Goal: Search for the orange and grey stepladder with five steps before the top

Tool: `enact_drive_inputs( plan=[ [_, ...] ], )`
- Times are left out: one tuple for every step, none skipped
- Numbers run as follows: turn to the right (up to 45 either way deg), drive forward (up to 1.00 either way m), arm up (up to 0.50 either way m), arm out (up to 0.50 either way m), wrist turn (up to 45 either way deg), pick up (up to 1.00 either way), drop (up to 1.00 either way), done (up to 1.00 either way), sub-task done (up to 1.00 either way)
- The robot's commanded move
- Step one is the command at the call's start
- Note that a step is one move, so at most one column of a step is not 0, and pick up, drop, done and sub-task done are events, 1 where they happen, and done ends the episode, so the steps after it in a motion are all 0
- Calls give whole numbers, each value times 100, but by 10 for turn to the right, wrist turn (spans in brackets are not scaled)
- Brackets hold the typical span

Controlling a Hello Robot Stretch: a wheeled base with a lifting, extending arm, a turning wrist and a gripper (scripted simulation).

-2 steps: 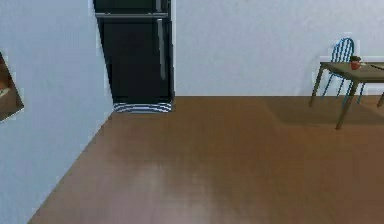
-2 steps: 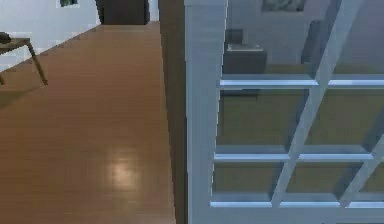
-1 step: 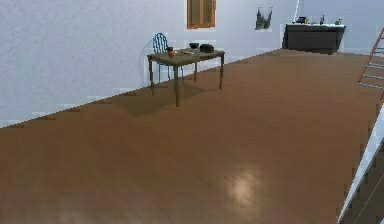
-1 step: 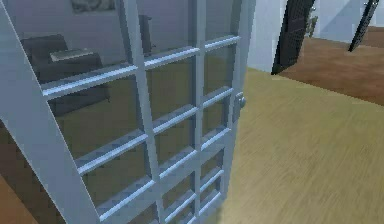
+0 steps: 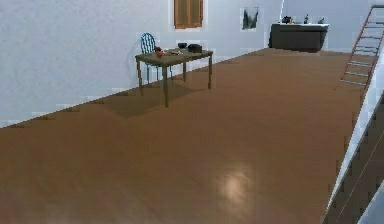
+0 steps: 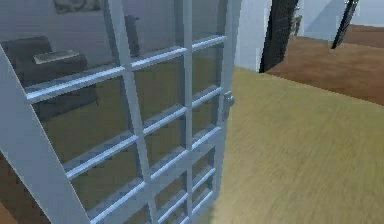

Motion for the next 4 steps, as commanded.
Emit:
enact_drive_inputs(
  plan=[
    [0, 45, 0, 0, 0, 0, 0, 0, 0],
    [390, 0, 0, 0, 0, 0, 0, 0, 0],
    [0, 100, 0, 0, 0, 0, 0, 0, 0],
    [30, 0, 0, 0, 0, 0, 0, 0, 0]
  ],
)
